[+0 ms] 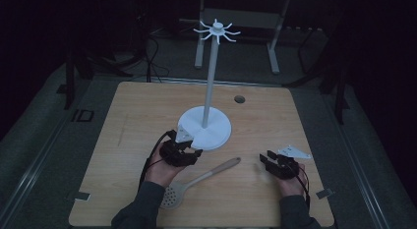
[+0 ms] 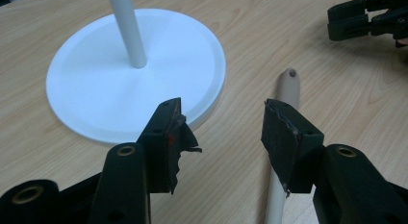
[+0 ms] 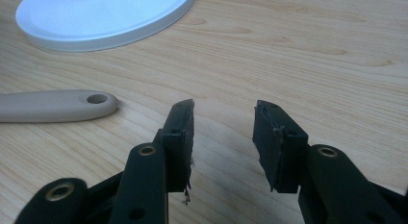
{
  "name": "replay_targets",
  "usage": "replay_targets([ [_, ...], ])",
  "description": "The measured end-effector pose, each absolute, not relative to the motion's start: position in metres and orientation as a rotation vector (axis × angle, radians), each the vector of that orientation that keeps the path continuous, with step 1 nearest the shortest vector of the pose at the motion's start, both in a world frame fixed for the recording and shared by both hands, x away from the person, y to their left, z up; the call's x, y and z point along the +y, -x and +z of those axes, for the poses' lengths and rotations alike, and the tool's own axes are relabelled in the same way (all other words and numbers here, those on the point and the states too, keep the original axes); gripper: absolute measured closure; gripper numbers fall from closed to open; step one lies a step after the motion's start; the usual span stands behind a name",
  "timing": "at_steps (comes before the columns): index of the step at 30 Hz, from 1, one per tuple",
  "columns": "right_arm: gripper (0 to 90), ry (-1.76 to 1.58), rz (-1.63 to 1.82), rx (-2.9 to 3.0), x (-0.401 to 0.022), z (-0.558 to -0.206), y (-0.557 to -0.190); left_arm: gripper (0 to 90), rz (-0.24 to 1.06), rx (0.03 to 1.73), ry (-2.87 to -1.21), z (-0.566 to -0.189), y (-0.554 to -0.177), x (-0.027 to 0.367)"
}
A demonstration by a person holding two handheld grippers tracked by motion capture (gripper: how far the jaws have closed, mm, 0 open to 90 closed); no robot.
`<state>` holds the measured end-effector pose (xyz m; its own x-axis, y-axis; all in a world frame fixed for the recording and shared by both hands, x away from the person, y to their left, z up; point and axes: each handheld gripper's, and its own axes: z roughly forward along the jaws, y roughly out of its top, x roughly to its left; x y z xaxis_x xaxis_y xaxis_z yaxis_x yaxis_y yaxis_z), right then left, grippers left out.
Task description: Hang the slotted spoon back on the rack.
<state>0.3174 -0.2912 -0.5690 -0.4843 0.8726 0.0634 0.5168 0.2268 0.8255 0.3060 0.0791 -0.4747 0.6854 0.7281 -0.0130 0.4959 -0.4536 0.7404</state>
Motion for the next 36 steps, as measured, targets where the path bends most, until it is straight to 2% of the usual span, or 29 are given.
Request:
replay_targets([
  [36,57.1,-1.297,1.151,2.085,-0.295,-0.571,-0.318,52.3,0.301,0.863,-2.374,-0.480,-0.324,0.037],
])
